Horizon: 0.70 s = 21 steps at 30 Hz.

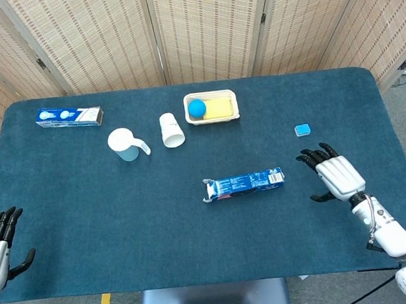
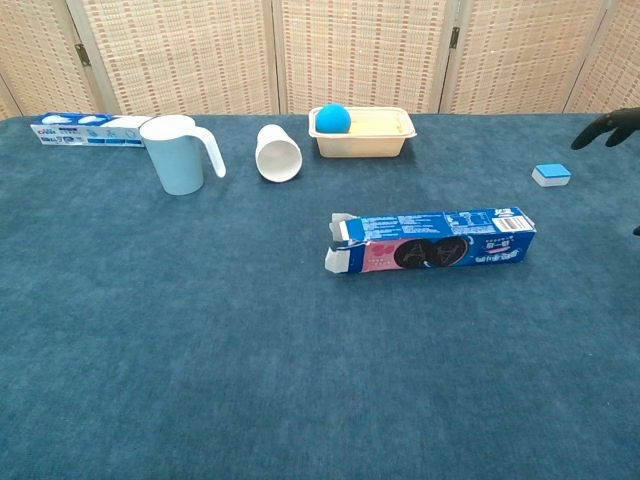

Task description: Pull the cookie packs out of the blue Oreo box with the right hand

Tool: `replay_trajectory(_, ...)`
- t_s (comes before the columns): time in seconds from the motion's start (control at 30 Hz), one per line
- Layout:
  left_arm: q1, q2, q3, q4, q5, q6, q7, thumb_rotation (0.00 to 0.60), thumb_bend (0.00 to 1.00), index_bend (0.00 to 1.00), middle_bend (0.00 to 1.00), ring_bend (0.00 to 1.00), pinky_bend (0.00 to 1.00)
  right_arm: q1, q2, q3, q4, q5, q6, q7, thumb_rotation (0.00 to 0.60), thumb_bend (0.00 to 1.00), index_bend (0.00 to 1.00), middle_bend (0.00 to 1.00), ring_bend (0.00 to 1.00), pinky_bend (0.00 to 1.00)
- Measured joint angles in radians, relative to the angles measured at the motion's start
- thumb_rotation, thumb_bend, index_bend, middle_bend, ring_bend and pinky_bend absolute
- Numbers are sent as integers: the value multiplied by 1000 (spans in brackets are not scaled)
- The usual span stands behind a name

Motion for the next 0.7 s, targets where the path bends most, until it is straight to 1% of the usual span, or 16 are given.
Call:
replay_trajectory(0.17,-2,5,2,-2,1,-7,-10,600,361,81,78,89,202,56,-55,20,45,71,-60,-42,600,128,254,187,180,63)
replay_trajectory(0.33,-3,8,4,-1,5,-8,-17,600,361,85,78,90,200,93,-105,30,83,121,-91,-104,600,127,254,187,179,63)
replay_trajectory(0.47,-2,9,5,-4,9,-6,-16,600,361,88,78,90,200,121,-153,34,118,147,-113,-125,600,127,260,187,182,63)
replay_trajectory(0.57,-2,11,6,-3,13,-5,-28,600,361,70,78,87,199,143,-185,32,149,164,-136,-141,600,127,269,187,184,63)
replay_trajectory(0.7,-1,10,9,6,28,4,-40,600,361,53,77,82,195,163,-222,29,187,187,-152,-160,600,127,302,187,190,63)
